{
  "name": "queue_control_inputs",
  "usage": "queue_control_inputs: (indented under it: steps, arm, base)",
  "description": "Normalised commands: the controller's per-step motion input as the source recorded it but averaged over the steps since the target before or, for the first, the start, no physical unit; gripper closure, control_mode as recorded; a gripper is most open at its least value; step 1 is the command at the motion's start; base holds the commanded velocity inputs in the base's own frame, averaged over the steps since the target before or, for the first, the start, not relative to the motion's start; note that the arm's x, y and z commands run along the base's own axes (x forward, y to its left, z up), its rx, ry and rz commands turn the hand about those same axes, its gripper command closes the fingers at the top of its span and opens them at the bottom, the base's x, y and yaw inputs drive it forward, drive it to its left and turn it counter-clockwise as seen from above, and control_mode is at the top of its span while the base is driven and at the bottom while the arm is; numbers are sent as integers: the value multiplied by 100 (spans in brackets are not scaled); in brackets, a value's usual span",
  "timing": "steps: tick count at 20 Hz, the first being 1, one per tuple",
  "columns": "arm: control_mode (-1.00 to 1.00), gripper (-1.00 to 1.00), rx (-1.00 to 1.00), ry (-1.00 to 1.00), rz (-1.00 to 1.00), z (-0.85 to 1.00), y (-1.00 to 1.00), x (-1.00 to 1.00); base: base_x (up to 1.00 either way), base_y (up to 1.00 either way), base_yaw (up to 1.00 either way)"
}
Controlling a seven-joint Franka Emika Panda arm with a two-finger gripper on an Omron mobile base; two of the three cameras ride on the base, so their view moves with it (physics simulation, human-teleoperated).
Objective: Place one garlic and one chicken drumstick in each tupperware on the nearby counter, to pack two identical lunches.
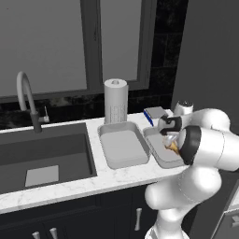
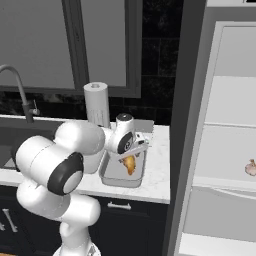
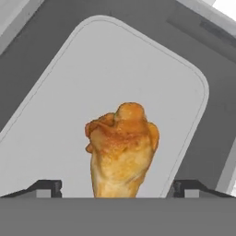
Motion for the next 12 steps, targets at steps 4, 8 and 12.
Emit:
queue_control_inputs:
  steps: [4,8,12]
  arm:
    - [-100,-100,-5,-2,-4,80,46,-51]
    - [-100,-100,3,-7,-29,59,63,-69]
    - [-100,-100,28,-9,-54,7,55,-66]
  base:
    - [0,0,0]
    - [0,0,0]
    - [0,0,0]
